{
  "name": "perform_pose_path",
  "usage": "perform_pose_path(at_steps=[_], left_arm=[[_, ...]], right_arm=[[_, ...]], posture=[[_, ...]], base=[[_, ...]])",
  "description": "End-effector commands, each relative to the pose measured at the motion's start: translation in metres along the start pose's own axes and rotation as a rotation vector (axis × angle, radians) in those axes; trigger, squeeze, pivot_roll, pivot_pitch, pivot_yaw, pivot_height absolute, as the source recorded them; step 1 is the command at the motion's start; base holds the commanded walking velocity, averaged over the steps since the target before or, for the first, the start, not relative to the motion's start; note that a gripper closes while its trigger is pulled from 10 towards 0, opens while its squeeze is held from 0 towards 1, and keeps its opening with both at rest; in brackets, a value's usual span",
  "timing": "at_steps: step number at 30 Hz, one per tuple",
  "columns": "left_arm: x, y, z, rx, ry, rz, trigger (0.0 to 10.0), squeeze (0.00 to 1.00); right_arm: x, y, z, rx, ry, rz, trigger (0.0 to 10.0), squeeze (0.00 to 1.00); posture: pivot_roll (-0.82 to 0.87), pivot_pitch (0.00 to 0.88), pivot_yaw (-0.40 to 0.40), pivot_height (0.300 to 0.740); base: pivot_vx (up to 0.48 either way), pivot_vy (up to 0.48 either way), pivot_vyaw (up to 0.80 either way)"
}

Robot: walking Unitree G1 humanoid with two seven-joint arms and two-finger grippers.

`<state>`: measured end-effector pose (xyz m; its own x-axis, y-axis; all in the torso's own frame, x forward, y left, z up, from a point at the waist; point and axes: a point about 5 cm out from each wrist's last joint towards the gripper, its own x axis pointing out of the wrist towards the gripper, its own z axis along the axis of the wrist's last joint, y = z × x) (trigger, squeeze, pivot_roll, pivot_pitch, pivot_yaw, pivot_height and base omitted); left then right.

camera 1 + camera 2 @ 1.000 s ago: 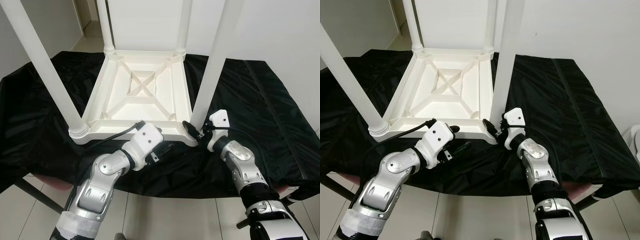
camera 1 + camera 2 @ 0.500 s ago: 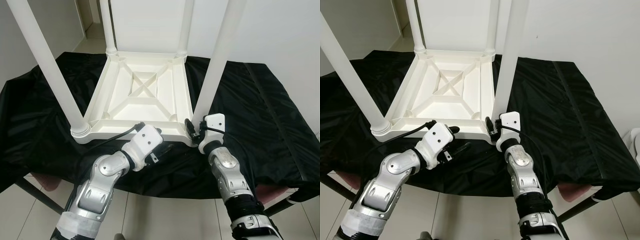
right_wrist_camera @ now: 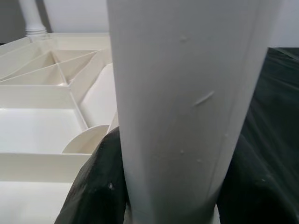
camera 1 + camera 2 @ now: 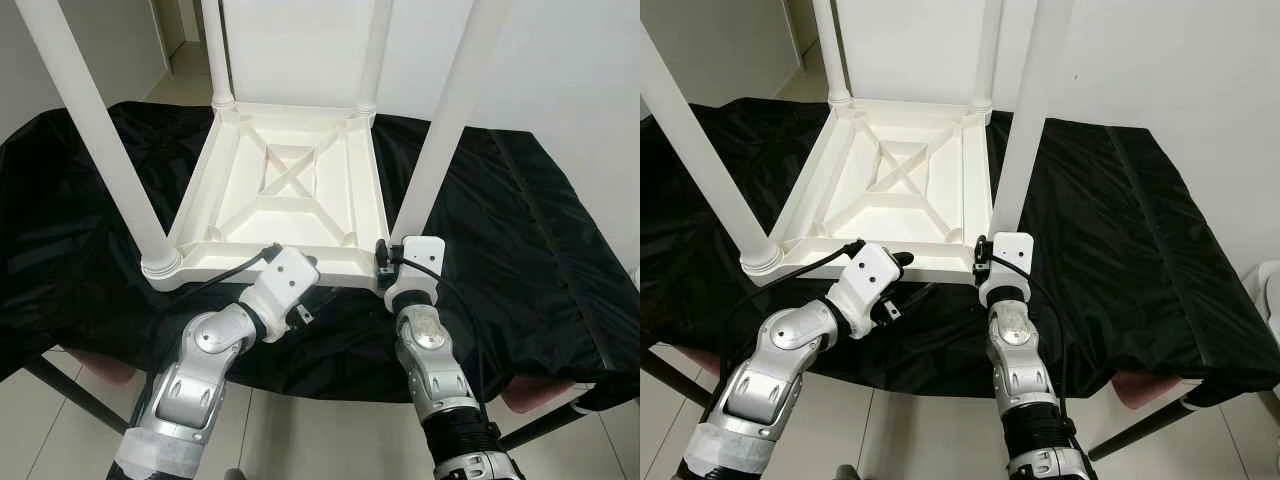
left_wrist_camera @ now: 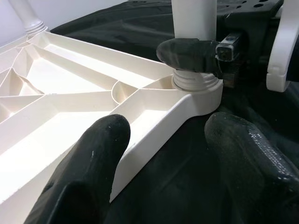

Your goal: Building children table

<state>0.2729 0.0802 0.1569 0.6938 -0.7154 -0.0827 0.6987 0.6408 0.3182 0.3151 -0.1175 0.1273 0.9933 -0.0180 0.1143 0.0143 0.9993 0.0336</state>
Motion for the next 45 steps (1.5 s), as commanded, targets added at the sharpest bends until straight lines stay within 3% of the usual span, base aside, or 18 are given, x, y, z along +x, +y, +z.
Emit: perform_pose_path(at_steps=[1,6,13,18,19,25,38,40,41,42,44,45], left_arm=[[-0.003,0.007,-0.005,0.001,0.021,0.161,10.0,0.0],[-0.006,0.002,-0.006,0.01,0.02,0.141,10.0,0.0],[-0.006,0.001,-0.006,0.009,0.02,0.136,10.0,0.0],[-0.009,0.002,-0.006,0.001,0.02,0.13,10.0,0.0],[-0.009,0.002,-0.006,0.001,0.021,0.129,10.0,0.0],[-0.007,0.003,-0.004,0.005,0.017,0.104,10.0,0.0],[-0.008,0.005,-0.001,0.014,0.013,0.108,10.0,0.0],[-0.009,0.004,-0.001,0.012,0.014,0.108,10.0,0.0],[-0.009,0.004,-0.001,0.01,0.015,0.107,10.0,0.0],[-0.009,0.004,-0.001,0.01,0.015,0.107,10.0,0.0],[-0.01,0.003,-0.001,0.009,0.017,0.107,10.0,0.0],[-0.01,0.003,-0.001,0.009,0.017,0.109,10.0,0.0]], right_arm=[[-0.002,-0.001,0.001,0.024,-0.007,0.017,10.0,1.0],[-0.007,-0.001,0.009,0.027,-0.059,0.089,10.0,1.0],[-0.007,-0.005,0.009,0.011,-0.058,0.098,10.0,1.0],[-0.013,-0.02,0.011,0.017,-0.062,0.256,10.0,1.0],[-0.013,-0.022,0.01,0.005,-0.056,0.292,10.0,0.0],[-0.003,-0.036,0.008,-0.086,-0.043,0.525,10.0,0.0],[0.017,-0.037,0.007,-0.15,0.008,0.689,10.0,0.0],[0.018,-0.034,0.005,-0.163,0.027,0.729,9.5,0.0],[0.02,-0.034,0.004,-0.171,0.03,0.74,6.0,0.0],[0.02,-0.034,0.004,-0.171,0.03,0.74,6.0,0.0],[0.022,-0.036,0.002,-0.187,0.041,0.755,0.0,0.0],[0.023,-0.036,0.0,-0.19,0.048,0.761,0.0,0.0]], posture=[[-0.08,0.0,-0.016,0.74],[-0.08,0.0,-0.015,0.74],[-0.08,0.0,-0.018,0.74],[-0.09,0.0,-0.015,0.74],[-0.09,0.0,-0.015,0.74],[-0.1,0.0,0.0,0.74],[-0.08,0.0,0.009,0.74],[-0.08,0.0,0.01,0.74],[-0.08,0.0,0.007,0.74],[-0.08,0.0,0.007,0.74],[-0.07,0.0,0.004,0.74],[-0.07,0.0,0.004,0.74]], base=[[0.0,0.0,0.0],[0.0,0.0,0.0],[0.0,0.0,0.0],[0.0,0.0,0.0],[0.0,0.0,0.0],[0.0,0.0,0.0],[0.0,0.0,0.0],[0.0,0.0,0.0],[0.0,0.0,0.0],[0.0,0.0,0.0],[0.0,0.0,0.0],[0.0,0.0,0.0]])
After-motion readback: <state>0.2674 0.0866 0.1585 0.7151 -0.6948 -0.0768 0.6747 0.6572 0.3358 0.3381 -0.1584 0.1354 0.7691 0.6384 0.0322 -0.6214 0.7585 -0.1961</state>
